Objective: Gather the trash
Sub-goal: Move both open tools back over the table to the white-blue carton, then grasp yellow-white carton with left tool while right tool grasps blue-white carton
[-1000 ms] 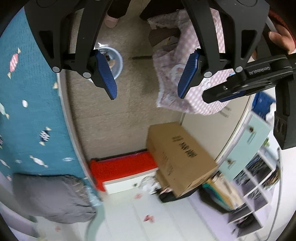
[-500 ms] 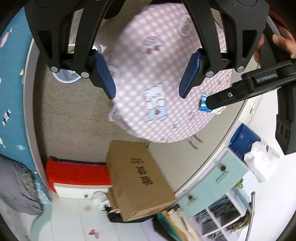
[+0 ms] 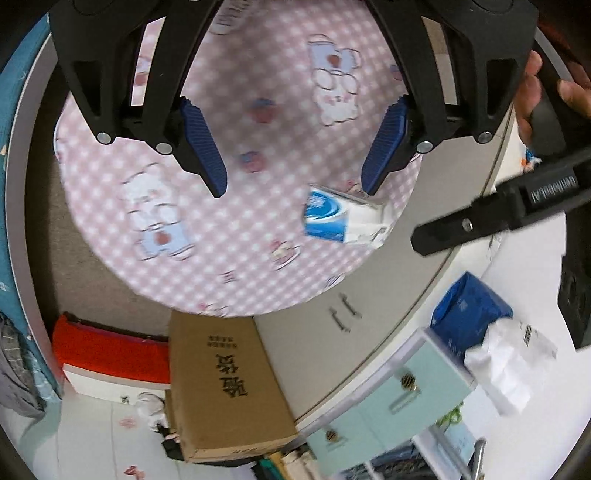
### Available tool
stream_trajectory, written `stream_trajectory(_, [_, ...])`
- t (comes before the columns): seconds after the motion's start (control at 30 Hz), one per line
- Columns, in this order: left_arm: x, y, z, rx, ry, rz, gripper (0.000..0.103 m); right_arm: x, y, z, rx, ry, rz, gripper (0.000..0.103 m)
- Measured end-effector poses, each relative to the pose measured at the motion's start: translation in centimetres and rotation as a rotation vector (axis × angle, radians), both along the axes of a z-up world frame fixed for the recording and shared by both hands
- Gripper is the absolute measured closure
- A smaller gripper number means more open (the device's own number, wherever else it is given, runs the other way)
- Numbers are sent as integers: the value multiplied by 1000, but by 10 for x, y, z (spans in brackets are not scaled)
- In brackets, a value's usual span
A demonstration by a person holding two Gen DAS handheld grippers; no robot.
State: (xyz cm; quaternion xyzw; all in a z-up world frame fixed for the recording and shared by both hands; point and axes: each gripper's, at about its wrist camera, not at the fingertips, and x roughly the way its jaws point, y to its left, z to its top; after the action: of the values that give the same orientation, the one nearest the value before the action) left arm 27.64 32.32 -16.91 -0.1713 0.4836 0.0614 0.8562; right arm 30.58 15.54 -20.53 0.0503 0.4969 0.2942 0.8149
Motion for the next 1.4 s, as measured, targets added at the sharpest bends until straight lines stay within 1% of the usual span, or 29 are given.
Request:
stream_trajectory(0.2, [-19,68,-11,-27,13,74,33,-13,69,-14,-51,24,67,28])
stream_trajectory(0.3, [-29,100,-23,-55,35,118,33,-17,94,-19,-82,15,92,26])
stream_trajectory(0.47, [-39,133,-41,-81,64,171,33,-17,129,-31,-123,12,121,24])
stream_trajectory(0.53, [-39,141,-49,-88,81,181,33,-13,143,-39,-164,-15,132,21])
stream_trajectory(0.63, [-37,146,-63,-95,112,176,33,-6,158,-53,-230,-16,153,21])
stream_trajectory(0.7, [-33,148,-72,-99,122,162,33,-2,170,-61,-264,-35,191,20])
stream_trajectory(0.77, [-28,149,-81,-107,137,157,33,0,181,-73,-331,-58,227,20])
stream_trajectory(0.93, [-19,148,-98,-116,167,143,33,8,200,-102,-392,-101,302,20])
stream_trajectory(1.0, [-16,148,-103,-120,179,140,33,10,206,-111,-417,-135,333,20])
stream_trajectory(1.07, [-13,148,-109,-126,191,144,33,14,206,-115,-421,-172,356,21])
stream_trajectory(1.1, [-12,149,-111,-133,194,144,33,16,204,-115,-418,-174,371,21])
stream_trajectory(1.13, [-10,148,-113,-141,195,144,33,18,202,-113,-410,-171,382,23])
stream_trajectory(1.17, [-8,148,-115,-147,195,143,33,21,197,-110,-392,-167,392,28])
stream_trajectory(1.2, [-6,148,-116,-156,195,144,33,23,191,-107,-394,-166,390,38])
stream_trajectory(1.23, [-3,148,-118,-173,193,146,33,27,188,-103,-389,-167,386,39])
stream_trajectory(1.3, [3,146,-122,-194,195,149,33,37,174,-96,-330,-111,360,43])
stream_trajectory(1.33, [10,143,-125,-205,197,144,33,41,168,-93,-315,-98,341,49])
stream_trajectory(1.37, [14,141,-127,-211,197,139,33,46,162,-91,-300,-77,320,64])
stream_trajectory(1.4, [19,138,-128,-215,199,135,33,51,158,-90,-294,-56,296,65])
